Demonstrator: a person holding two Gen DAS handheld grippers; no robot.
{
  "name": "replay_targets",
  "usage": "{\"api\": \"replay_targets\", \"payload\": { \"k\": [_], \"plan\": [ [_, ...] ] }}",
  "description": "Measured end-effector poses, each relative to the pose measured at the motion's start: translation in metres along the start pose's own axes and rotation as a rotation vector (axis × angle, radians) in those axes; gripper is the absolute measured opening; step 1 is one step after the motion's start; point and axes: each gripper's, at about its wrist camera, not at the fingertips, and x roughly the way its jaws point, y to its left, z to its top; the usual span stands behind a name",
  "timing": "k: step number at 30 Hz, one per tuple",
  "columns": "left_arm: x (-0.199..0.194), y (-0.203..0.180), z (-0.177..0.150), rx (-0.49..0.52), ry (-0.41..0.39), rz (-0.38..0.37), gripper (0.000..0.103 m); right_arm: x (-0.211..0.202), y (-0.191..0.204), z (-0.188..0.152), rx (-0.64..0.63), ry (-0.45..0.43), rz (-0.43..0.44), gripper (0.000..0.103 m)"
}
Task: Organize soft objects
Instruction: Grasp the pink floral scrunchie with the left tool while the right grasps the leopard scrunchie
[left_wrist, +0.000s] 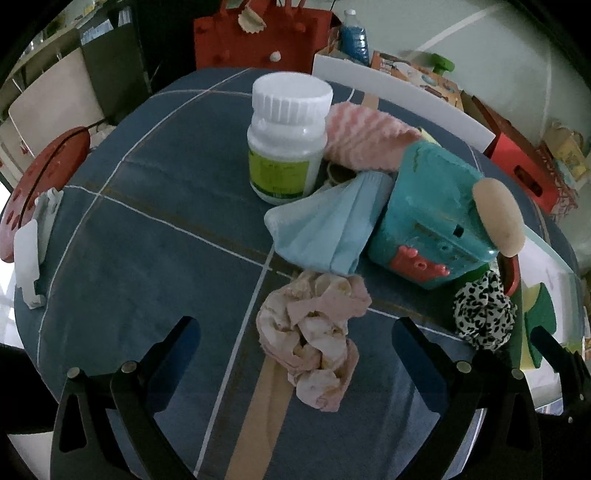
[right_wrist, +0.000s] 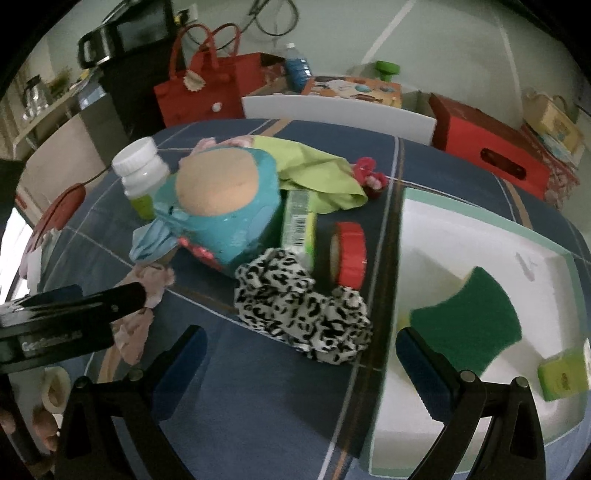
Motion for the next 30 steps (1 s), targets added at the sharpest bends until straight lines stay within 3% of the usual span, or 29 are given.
{"api": "replay_targets", "payload": {
  "k": [9,17,23,30],
  "plan": [
    [0.016,0.003,0.001,-0.003,0.050,0.019,0.103,0.013,0.013,-0.002,-0.059,0.012,0.020,0.101],
    [0.028,-0.010,-0.004,0.016,0.084,0.037,0.103,0.023,0.011,-0.002,-0.061,0.021,0.033,0.092],
    [0.045,-0.011,-0.005,-0.026,0.141,0.050,0.103,0.031,0.004,0.002,-0.017,0.045,0.016,0.078],
    [0.050,-0.015,-0.006,-0.023,0.140,0.059,0.103,0.027,-0.002,0.000,0.012,0.036,0.017,0.063]
  ]
}}
